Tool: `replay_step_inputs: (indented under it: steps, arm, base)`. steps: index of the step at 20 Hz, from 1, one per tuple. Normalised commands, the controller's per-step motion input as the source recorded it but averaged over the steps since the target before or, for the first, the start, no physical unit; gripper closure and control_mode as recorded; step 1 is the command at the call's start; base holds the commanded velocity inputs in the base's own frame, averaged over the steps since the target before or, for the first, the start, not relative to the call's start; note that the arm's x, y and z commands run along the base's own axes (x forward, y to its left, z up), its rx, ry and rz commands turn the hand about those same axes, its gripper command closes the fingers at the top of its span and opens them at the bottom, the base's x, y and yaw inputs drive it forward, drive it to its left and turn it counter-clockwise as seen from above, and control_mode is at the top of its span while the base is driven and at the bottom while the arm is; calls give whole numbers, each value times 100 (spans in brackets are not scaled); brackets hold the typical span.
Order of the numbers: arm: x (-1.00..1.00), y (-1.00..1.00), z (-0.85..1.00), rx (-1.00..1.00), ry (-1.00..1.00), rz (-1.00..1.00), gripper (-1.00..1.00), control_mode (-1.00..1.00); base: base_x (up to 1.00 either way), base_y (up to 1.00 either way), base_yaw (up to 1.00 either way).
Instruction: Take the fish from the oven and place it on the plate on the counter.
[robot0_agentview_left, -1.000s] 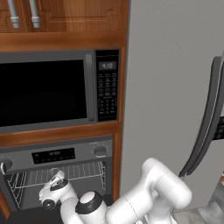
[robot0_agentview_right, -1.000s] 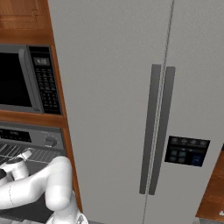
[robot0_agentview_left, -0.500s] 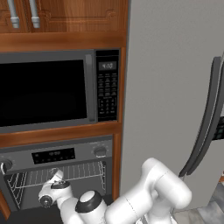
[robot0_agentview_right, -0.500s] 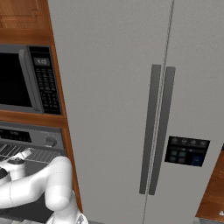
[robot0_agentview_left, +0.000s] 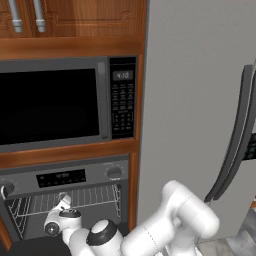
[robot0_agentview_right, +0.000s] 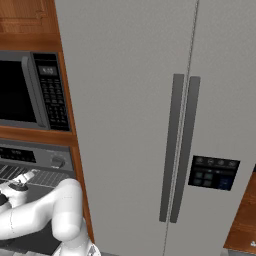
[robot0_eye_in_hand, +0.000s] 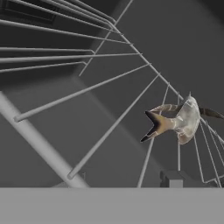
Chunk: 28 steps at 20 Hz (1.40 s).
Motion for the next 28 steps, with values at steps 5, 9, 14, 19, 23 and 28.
replay_step_inputs:
  steps: [5,9,14,19,23,28]
  arm:
    - [-80,0,-87,0,-3,0,100,-100]
    - [-93,0,-90,0,-1,0,100,-100]
    - [-99,0,-92,0,0,0,100,-100]
    - [-100,0,-98,0,0,0,100,-100]
    - [-100,0,-94,0,0,0,100,-100]
    - [-100,0,-97,0,0,0,100,-100]
  base:
    - [0,0,0]
    - [0,0,0]
    - [0,0,0]
    - [0,0,0]
    - [0,0,0]
    - [0,0,0]
